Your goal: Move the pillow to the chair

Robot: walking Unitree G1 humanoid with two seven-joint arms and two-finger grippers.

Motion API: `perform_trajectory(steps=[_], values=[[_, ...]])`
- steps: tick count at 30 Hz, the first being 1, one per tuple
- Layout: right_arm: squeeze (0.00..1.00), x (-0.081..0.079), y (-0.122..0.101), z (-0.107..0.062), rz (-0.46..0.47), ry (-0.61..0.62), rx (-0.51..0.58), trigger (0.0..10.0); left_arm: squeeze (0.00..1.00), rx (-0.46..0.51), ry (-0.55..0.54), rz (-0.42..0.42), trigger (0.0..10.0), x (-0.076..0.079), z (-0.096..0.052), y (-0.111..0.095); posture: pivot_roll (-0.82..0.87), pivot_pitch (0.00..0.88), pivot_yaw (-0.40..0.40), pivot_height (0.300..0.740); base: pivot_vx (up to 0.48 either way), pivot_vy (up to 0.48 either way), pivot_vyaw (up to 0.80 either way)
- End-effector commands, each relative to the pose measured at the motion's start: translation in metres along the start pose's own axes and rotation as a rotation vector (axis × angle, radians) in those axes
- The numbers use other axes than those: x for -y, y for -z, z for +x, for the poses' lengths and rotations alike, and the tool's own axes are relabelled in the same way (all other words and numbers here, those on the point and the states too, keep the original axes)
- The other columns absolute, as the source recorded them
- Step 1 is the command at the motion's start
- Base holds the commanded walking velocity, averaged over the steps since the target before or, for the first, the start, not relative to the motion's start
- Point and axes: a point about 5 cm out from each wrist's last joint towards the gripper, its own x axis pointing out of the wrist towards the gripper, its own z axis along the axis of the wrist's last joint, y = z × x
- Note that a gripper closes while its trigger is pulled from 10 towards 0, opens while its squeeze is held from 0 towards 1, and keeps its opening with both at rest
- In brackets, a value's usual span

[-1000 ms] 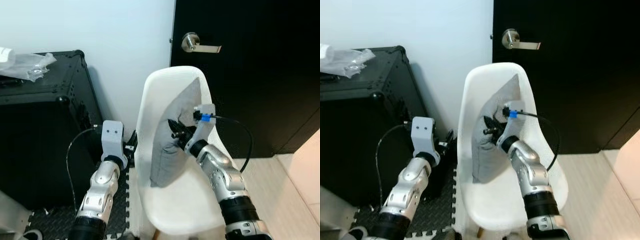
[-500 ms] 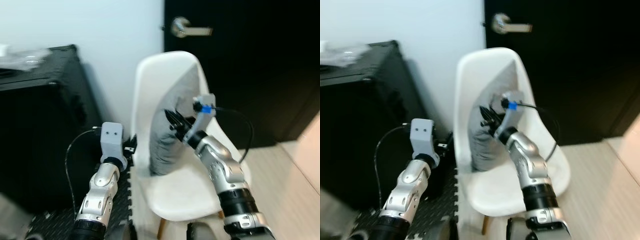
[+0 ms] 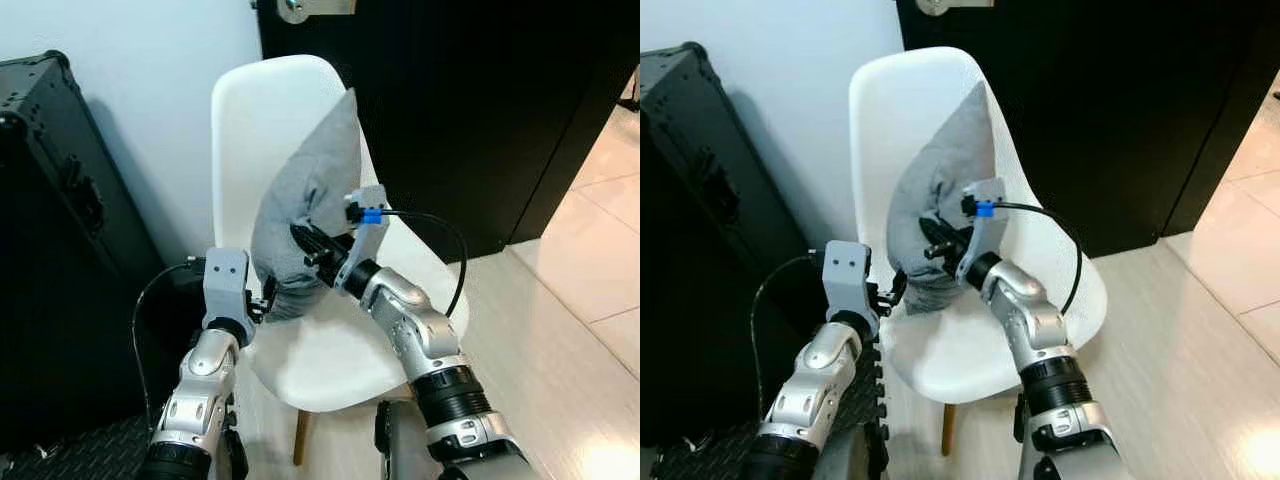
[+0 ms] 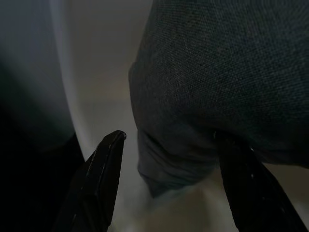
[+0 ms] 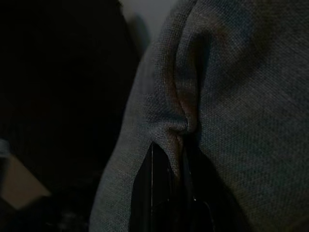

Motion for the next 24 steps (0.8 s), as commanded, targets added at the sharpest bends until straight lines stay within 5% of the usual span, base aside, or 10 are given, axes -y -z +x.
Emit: perform_trajectory(steps=[1, 10, 16, 24], values=[[0.0, 0.02, 0.039, -0.009, 0.004, 0.153, -0.217, 10.0, 0.0, -0.01, -0.006, 0.016, 10.0, -0.002, -0.003, 0.001, -0.05, 0.151, 0.035, 0.56, 0.0, 0.0, 0.0], [0.0, 0.056, 0.033, -0.018, -0.038, 0.401, -0.261, 10.0, 0.0, -0.005, -0.006, 0.012, 10.0, -0.002, -0.003, 0.0, -0.05, 0.156, 0.031, 0.56, 0.0, 0.0, 0.0], [0.0, 0.088, 0.053, -0.045, -0.123, 0.597, -0.504, 10.0, 0.0, -0.005, -0.008, 0.01, 10.0, -0.002, -0.004, -0.002, -0.04, 0.157, 0.029, 0.56, 0.0, 0.0, 0.0], [0.0, 0.1, 0.052, -0.065, -0.193, 0.445, -0.633, 10.0, 0.0, -0.012, -0.002, 0.008, 10.0, 0.0, -0.004, 0.0, -0.06, 0.16, 0.036, 0.56, 0.0, 0.0, 0.0]])
